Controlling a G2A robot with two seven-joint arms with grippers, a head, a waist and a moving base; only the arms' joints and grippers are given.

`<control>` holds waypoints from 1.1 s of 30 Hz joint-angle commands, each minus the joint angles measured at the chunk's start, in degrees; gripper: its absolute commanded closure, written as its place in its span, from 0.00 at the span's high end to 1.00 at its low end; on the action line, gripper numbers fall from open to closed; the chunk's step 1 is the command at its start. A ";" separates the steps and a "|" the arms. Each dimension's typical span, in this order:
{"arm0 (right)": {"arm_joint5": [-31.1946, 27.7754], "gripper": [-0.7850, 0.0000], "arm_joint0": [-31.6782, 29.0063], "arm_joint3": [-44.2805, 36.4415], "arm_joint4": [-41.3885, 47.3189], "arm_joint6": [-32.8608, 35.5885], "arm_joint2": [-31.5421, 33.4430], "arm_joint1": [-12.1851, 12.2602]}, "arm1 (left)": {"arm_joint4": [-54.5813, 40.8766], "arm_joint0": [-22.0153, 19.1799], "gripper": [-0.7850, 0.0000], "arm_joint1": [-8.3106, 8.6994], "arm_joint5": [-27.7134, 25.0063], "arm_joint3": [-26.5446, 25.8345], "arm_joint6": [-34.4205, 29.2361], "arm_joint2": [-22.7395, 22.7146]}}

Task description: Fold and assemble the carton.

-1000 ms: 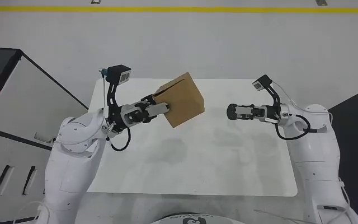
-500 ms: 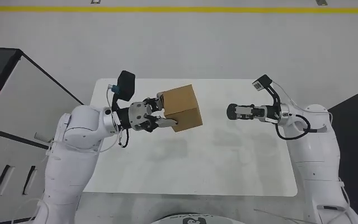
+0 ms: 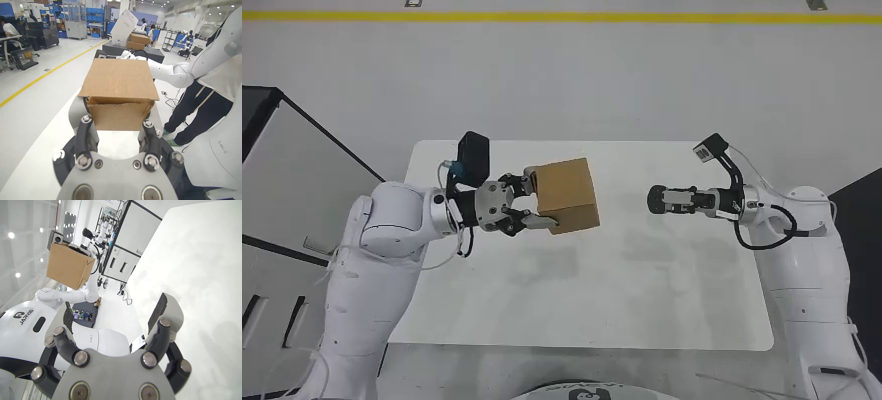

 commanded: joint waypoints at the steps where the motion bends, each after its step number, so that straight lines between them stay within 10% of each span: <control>1: 0.00 1.00 0.00 0.00 0.00 0.00 0.00 0.00 | 3.88 -1.22 0.00 0.48 0.03 -0.29 -0.54 0.69; 12: 0.00 1.00 0.00 0.00 0.00 0.00 0.00 0.00 | 23.12 -3.62 0.00 4.84 0.03 4.18 16.37 9.17; 21: 0.00 1.00 0.00 0.00 0.00 0.00 0.00 0.00 | 23.53 -3.40 0.00 4.83 0.39 4.02 16.66 9.37; 33: 0.00 1.00 0.00 0.00 0.00 0.00 0.00 0.00 | 33.42 -5.90 0.00 6.59 0.03 18.53 25.99 15.61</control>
